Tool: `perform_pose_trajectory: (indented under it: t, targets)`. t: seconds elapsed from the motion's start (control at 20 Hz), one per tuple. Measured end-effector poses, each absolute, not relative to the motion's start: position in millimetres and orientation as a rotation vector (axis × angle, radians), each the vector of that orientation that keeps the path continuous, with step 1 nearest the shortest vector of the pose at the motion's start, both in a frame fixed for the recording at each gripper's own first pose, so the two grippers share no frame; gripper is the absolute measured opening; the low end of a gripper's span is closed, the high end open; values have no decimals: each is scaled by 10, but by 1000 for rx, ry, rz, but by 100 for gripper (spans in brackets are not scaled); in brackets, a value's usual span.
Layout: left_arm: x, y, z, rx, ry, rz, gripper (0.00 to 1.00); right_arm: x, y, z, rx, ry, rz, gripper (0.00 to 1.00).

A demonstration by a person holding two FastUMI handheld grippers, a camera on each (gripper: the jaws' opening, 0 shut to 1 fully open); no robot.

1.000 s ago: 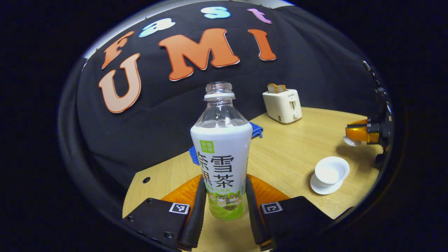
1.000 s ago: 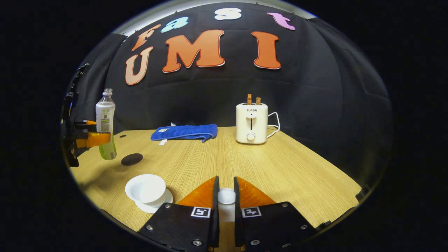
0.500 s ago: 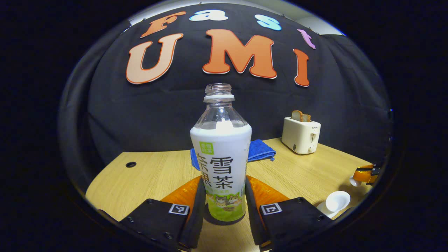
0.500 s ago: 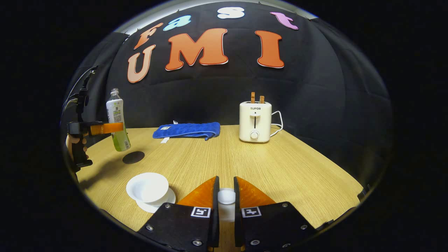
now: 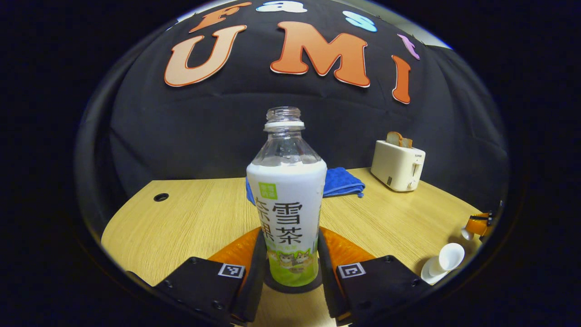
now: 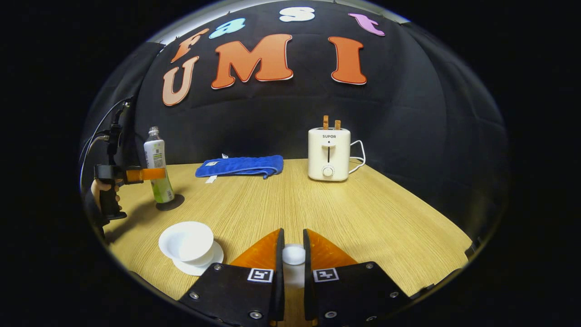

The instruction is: Open the teacup lid with one hand, grasp the water bottle and pour water into the teacup with the other hand; after pouring, place the water bottle on the coaster and then close the teacup lid.

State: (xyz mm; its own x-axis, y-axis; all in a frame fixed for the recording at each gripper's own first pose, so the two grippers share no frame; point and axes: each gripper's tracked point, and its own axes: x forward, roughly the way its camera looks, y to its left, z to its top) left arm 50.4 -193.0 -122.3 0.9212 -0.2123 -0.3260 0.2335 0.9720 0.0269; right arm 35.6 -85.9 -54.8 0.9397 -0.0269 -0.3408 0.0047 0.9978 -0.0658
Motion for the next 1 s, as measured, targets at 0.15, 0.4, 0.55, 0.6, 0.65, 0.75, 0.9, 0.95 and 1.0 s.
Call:
perform_pose_trajectory:
  t: [0.15,0.4,0.55,0.6,0.65,0.75,0.9,0.95,1.0]
  targets:
    - [510,-1913,-1243,58,331,-215,59,362,-851,-550,-63,350,-13,18]
    - [528,-1921,-1292,43,335,-208,61,358,-849,-562,-62,351,-15,18]
    - [536,-1917,-1291,69,336,-199,67,361,-839,-562,-63,350,-12,18]
    - [536,-1893,-1299,80,337,-197,67,364,-844,-557,-63,349,-13,18]
    - [542,-1886,-1291,93,336,-193,68,363,-842,-559,-62,349,-12,18]
    - [559,-1884,-1293,101,333,-190,70,361,-848,-560,-60,348,-14,18]
    - [521,-1889,-1288,102,321,-191,71,366,-842,-557,-58,346,-15,18]
    - [521,-1887,-1268,102,320,-187,71,367,-835,-553,-59,343,-13,18]
    - [516,-1873,-1274,102,314,-182,74,365,-834,-549,-59,342,-14,18]
